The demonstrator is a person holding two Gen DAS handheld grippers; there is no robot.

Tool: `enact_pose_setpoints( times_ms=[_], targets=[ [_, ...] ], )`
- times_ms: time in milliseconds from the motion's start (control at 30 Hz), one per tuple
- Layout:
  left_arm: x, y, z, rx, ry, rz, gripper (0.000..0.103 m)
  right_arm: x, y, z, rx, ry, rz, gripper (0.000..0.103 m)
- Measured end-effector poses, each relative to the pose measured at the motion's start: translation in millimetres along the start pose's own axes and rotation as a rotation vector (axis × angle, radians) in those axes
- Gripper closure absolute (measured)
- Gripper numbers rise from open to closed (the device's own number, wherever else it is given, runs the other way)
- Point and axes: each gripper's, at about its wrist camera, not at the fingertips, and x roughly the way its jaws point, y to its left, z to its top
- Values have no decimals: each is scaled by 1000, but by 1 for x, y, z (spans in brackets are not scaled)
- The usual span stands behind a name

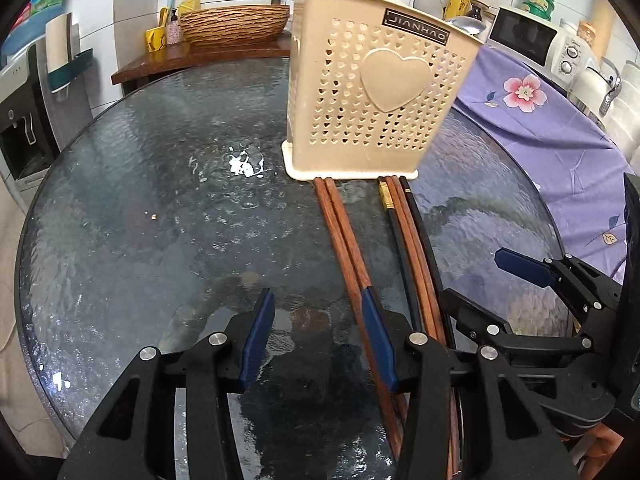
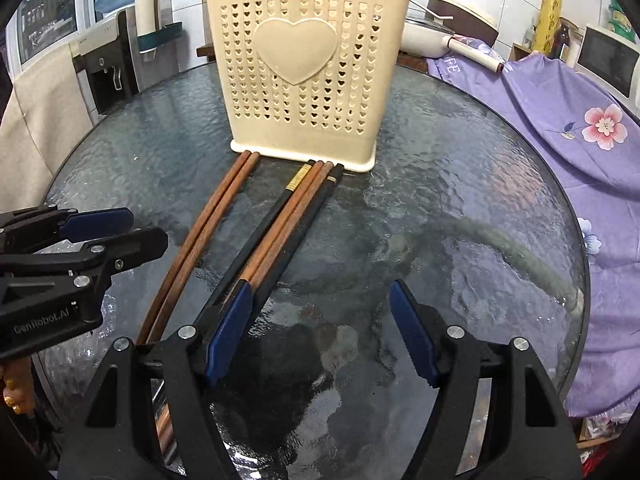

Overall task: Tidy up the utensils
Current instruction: 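Close the left tool on a brown chopstick while the right tool grips another chopstick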

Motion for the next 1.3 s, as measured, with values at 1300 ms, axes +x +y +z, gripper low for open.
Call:
enact_pose_setpoints(
  times_ms=[1300],
  targets=[
    [37, -3, 33, 59, 61, 49, 68, 35, -17, 37, 48, 67, 9, 51]
  ],
)
